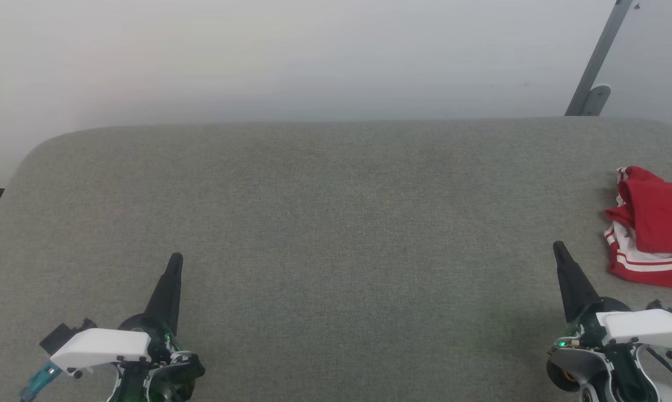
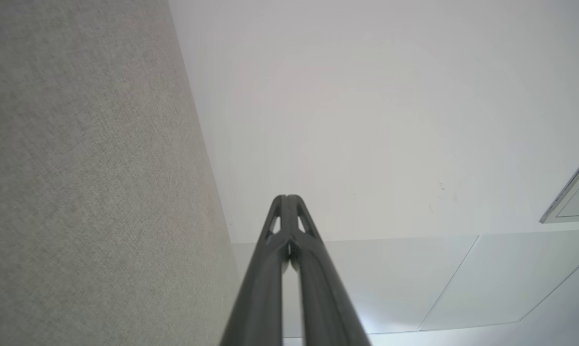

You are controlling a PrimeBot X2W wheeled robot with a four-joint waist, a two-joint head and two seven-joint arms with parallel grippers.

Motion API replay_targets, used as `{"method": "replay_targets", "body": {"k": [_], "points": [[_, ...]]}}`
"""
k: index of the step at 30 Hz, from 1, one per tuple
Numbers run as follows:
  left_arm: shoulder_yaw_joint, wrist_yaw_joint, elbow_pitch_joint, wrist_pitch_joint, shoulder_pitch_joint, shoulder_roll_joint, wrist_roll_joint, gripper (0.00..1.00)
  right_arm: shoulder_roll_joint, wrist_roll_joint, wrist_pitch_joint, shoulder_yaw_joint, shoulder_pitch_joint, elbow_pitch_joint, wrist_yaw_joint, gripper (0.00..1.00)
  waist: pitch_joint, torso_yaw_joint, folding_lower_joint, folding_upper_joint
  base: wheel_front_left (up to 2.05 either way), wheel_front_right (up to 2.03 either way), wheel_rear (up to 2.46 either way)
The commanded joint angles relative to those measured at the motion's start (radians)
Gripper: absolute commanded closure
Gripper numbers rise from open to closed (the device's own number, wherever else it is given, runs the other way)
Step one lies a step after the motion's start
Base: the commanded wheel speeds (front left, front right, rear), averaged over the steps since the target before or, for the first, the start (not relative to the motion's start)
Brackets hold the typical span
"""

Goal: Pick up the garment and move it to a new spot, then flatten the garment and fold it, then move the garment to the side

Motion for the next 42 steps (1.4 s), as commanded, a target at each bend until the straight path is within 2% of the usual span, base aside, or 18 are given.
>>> {"method": "replay_targets", "body": {"k": [1,42], "points": [[0.003,-0.003,-0.003,0.003,-0.012,-0.001,-0.004,1.00,0.003,0.004,0.002,0.000,0.006,-0.005,0.000,1.00,0.000,0.000,0.0000,0.0000,0.00,0.00,0.00],[0.003,-0.003,-0.003,0.003,-0.012,-0.001,-0.004,1.00,0.003,0.005,0.002,0.000,0.006,-0.005,0.000,1.00,0.000,0.000,0.0000,0.0000,0.00,0.00,0.00]]}}
